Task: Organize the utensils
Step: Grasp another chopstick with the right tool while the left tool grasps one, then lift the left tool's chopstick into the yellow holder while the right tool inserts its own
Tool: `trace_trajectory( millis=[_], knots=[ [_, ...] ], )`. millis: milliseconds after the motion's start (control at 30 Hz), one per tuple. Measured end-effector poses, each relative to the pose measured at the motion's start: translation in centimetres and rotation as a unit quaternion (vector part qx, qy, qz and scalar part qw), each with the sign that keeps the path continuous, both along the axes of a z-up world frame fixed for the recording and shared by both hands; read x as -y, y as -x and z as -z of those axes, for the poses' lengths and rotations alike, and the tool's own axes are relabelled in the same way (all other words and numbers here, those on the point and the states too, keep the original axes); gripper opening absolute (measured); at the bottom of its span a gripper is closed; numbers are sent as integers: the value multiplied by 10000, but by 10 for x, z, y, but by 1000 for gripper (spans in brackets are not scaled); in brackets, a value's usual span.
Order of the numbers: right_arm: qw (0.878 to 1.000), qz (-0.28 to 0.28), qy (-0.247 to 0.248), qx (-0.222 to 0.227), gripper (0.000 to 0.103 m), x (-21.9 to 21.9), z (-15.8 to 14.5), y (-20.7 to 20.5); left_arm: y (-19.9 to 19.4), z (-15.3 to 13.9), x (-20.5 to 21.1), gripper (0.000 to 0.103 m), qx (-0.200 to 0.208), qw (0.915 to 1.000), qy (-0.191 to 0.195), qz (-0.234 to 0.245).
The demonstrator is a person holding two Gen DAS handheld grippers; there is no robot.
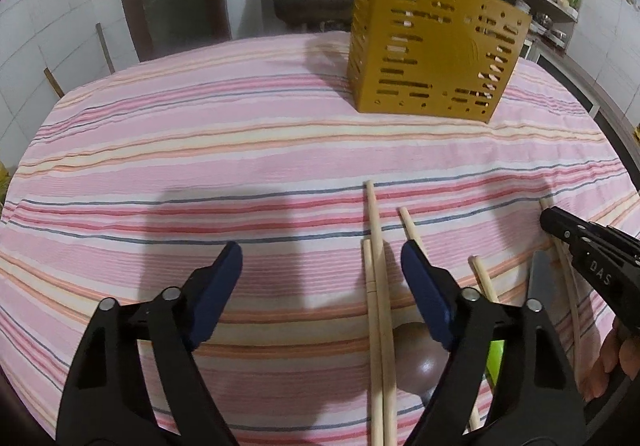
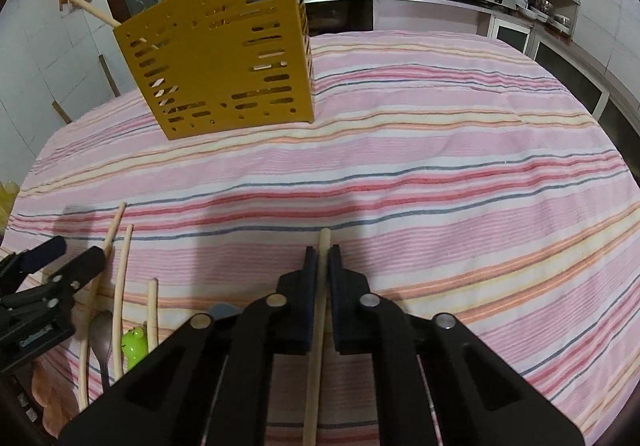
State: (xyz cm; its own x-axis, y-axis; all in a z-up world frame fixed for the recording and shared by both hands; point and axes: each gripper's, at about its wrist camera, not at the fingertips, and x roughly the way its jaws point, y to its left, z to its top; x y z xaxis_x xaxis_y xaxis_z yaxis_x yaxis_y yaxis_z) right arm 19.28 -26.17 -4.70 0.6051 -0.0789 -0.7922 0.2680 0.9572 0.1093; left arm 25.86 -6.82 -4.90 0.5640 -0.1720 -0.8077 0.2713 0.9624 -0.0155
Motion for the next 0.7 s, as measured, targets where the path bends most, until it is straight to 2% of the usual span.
trace_trajectory(
  millis=[100,233,400,667,700],
  knots=[
    [10000,11,-22,32,7,0,1,0,-4,4,5,69,6,10000,-99,-11],
    [9999,35,-84,57,7,3,1,0,-15,6,11,63,-34,10000,-84,-38],
    [9999,62,-108,46,7,4,1,-1,-26,6,17,50,-103,9999,-76,-8],
    [9999,123,-35,26,7,0,-1,-9,-37,4,31,11,-246,9996,-25,164],
    [9999,124,-41,36,7,0,-1,-9,-37,4,31,9,-249,9995,-29,178]
  ],
)
